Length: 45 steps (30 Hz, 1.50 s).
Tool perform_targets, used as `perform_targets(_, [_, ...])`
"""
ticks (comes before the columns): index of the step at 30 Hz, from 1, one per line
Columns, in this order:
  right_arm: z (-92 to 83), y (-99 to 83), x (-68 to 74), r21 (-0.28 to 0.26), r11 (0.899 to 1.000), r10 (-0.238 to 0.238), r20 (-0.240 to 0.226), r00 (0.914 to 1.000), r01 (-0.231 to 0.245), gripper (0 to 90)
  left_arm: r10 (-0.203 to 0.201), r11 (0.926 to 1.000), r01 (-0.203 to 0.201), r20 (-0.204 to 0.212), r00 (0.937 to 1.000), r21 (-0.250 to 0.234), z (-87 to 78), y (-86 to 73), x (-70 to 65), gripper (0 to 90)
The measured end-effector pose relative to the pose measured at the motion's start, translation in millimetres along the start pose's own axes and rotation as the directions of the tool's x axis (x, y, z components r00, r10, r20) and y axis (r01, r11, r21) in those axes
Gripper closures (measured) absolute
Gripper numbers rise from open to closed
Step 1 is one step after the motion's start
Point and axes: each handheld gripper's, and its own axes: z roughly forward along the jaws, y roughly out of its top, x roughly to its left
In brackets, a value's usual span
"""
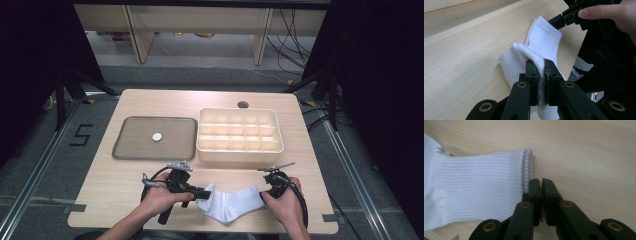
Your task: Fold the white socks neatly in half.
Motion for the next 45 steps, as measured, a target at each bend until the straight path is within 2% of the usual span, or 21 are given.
perform_targets(4, [1.5,0.2,5.3,0.001,1.000,-0.006,0.001,1.0000,0.006,86.0,0.002,1.0000,-0.002,-0.001,1.0000,0.002,-0.3,-0.2,-0.7,83.2])
perform_targets(5, [2.0,0.5,7.0,0.002,1.000,-0.007,0.000,1.0000,0.007,85.9,0.004,1.0000,-0.004,-0.016,0.9999,0.006,-0.5,0.0,-1.9,83.1])
perform_targets(10, [4.5,3.7,13.4,0.000,0.999,-0.037,0.007,0.9993,0.037,85.6,0.007,1.0000,-0.007,-0.010,0.9999,0.003,-0.3,0.1,-1.9,83.1])
perform_targets(15, [6.6,5.1,18.3,0.003,0.999,-0.039,0.004,0.9992,0.039,85.4,0.005,1.0000,-0.005,0.001,1.0000,-0.004,-1.7,-0.1,-0.5,83.1])
perform_targets(16, [6.7,5.1,18.5,0.004,0.999,-0.040,0.003,0.9992,0.040,85.3,0.004,1.0000,-0.004,-0.017,0.9999,-0.003,-2.9,0.3,-1.1,83.0])
perform_targets(20, [6.8,4.6,17.2,0.000,0.998,-0.056,0.003,0.9984,0.056,85.1,0.000,0.9999,0.000,0.003,1.0000,-0.011,-3.9,0.6,0.0,83.1])
perform_targets(23, [6.3,3.6,16.4,-0.005,0.999,-0.031,0.012,0.9994,0.031,84.6,-0.004,0.9999,0.004,-0.003,1.0000,-0.017,-4.0,0.1,-0.3,83.0])
perform_targets(25, [3.5,3.1,14.2,-0.005,0.999,-0.040,0.007,0.9992,0.040,84.7,0.001,0.9999,-0.001,0.000,1.0000,-0.012,-4.0,0.0,0.5,83.0])
perform_targets(27, [-1.5,2.5,12.1,-0.035,0.999,-0.036,0.019,0.9992,0.037,85.4,0.001,0.9999,-0.001,-0.002,1.0000,-0.013,-3.7,0.0,0.2,83.0])
perform_targets(30, [-17.7,1.1,18.6,-0.110,0.994,-0.024,0.019,0.9995,0.026,90.0,-0.003,0.9999,0.003,0.001,1.0000,-0.012,-2.9,-0.2,0.1,83.0])
perform_targets(31, [-21.1,0.5,22.4,-0.117,0.993,-0.029,0.007,0.9995,0.030,90.0,-0.003,1.0000,0.003,0.001,1.0000,-0.009,-3.1,-0.2,0.2,83.0])
perform_targets(32, [-22.1,-0.1,25.0,-0.143,0.987,-0.078,-0.028,0.9965,0.073,90.0,-0.001,0.9999,0.001,-0.011,0.9999,-0.016,-3.0,-0.3,-0.5,82.9])
perform_targets(33, [-21.9,-0.5,29.9,-0.145,0.986,-0.091,-0.056,0.9943,0.082,90.0,-0.003,0.9999,0.003,-0.008,1.0000,-0.016,-3.2,-0.3,-0.8,82.9])
perform_targets(34, [-21.9,-0.5,29.9,-0.145,0.986,-0.091,-0.056,0.9943,0.082,90.0,-0.003,0.9999,0.003,-0.008,1.0000,-0.016,-3.2,-0.3,-0.8,82.9])
perform_targets(35, [-20.2,-1.5,34.8,-0.145,0.985,-0.112,-0.095,0.9891,0.098,90.0,-0.002,0.9999,0.002,-0.009,1.0000,-0.016,-3.4,-0.3,-1.0,82.9])
perform_targets(36, [-16.8,-2.5,38.1,-0.139,0.981,-0.154,-0.141,0.9780,0.134,90.0,-0.004,0.9995,0.003,-0.016,0.9999,-0.031,-2.5,-0.7,-1.6,82.9])
perform_targets(37, [-8.5,-3.8,49.4,-0.104,0.985,-0.159,-0.195,0.9680,0.140,90.0,-0.002,0.9997,0.002,-0.013,0.9999,-0.025,-3.0,-0.6,-1.9,82.9])
perform_targets(38, [-3.8,-4.9,55.9,-0.077,0.990,-0.135,-0.219,0.9662,0.121,90.0,0.002,0.9999,-0.002,-0.007,1.0000,-0.014,-3.9,-0.4,-1.4,82.9])
perform_targets(39, [-3.8,-4.9,55.9,-0.077,0.990,-0.135,-0.219,0.9662,0.121,90.0,0.002,0.9999,-0.002,-0.007,1.0000,-0.014,-3.9,-0.4,-1.4,83.0])
perform_targets(40, [6.9,-5.3,60.9,-0.065,0.986,-0.167,-0.247,0.9545,0.155,90.0,0.003,0.9999,-0.003,-0.009,1.0000,-0.013,-4.0,-0.6,-1.3,82.9])
perform_targets(45, [22.3,-4.6,71.1,-0.043,0.986,-0.168,-0.276,0.9463,0.162,90.0,0.007,0.9998,-0.007,0.001,1.0000,-0.018,-4.9,-0.1,-0.8,83.0])
